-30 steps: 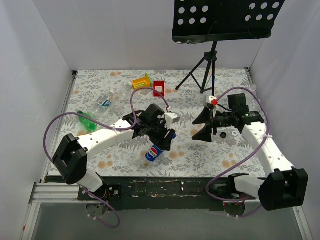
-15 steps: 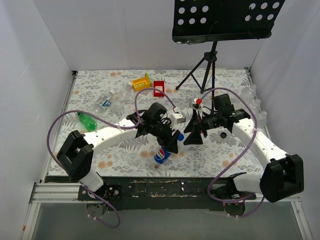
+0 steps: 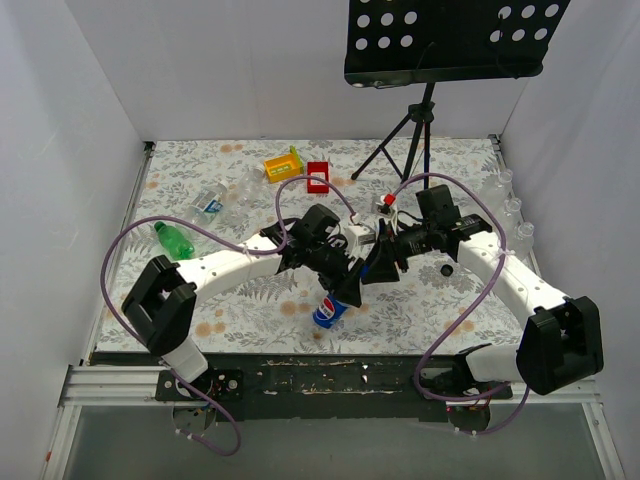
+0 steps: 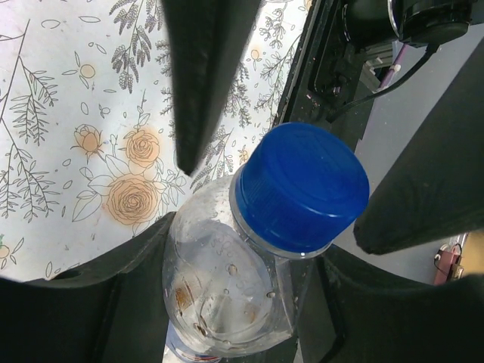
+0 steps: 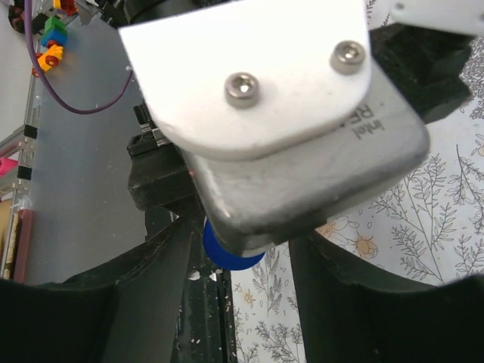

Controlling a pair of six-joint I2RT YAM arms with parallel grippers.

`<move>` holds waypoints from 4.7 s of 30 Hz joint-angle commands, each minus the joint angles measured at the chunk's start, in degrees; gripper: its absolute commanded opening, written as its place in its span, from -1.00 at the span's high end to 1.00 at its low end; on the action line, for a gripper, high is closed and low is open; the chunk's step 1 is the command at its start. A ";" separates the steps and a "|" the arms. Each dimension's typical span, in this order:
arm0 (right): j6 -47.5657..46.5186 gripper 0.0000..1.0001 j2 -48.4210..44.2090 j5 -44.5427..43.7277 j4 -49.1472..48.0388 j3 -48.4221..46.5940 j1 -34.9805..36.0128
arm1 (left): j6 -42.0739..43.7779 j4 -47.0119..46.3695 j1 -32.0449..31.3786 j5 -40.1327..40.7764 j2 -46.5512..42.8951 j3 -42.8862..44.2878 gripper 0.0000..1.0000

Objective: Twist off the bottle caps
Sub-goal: Unscrew the bottle cap from the plastic bottle.

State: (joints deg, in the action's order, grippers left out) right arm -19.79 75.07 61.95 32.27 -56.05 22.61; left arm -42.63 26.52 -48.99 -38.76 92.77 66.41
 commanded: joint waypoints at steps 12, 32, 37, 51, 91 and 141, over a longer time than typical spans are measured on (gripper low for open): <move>-1.65 0.95 -4.48 1.68 -2.39 1.38 0.15 | -3.51 -5.76 -0.31 8.96 -7.06 -1.36 -0.70; 13.20 0.97 -9.59 10.56 -15.22 7.80 -9.43 | 2.19 -24.70 -0.05 7.12 -26.52 -23.44 -0.96; 15.13 0.97 -9.50 11.43 -17.59 8.59 -10.66 | 5.27 -22.13 -1.37 7.39 -21.32 -19.75 -0.96; 19.35 0.97 -9.94 13.72 -22.43 10.88 -12.24 | 7.48 -19.40 -1.90 11.26 -16.31 -17.02 -0.39; -13.26 -0.37 3.68 -2.45 13.70 -7.49 -1.78 | 19.34 -4.64 -1.90 16.00 -19.47 -14.20 0.80; -47.47 0.70 -8.00 -17.22 14.41 -8.64 9.64 | 18.29 1.34 9.71 -14.86 -17.54 -12.71 0.89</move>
State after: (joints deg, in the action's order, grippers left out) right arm -71.64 67.99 49.15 51.27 -66.35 32.93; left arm -23.22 28.05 -39.79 -50.43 75.46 51.24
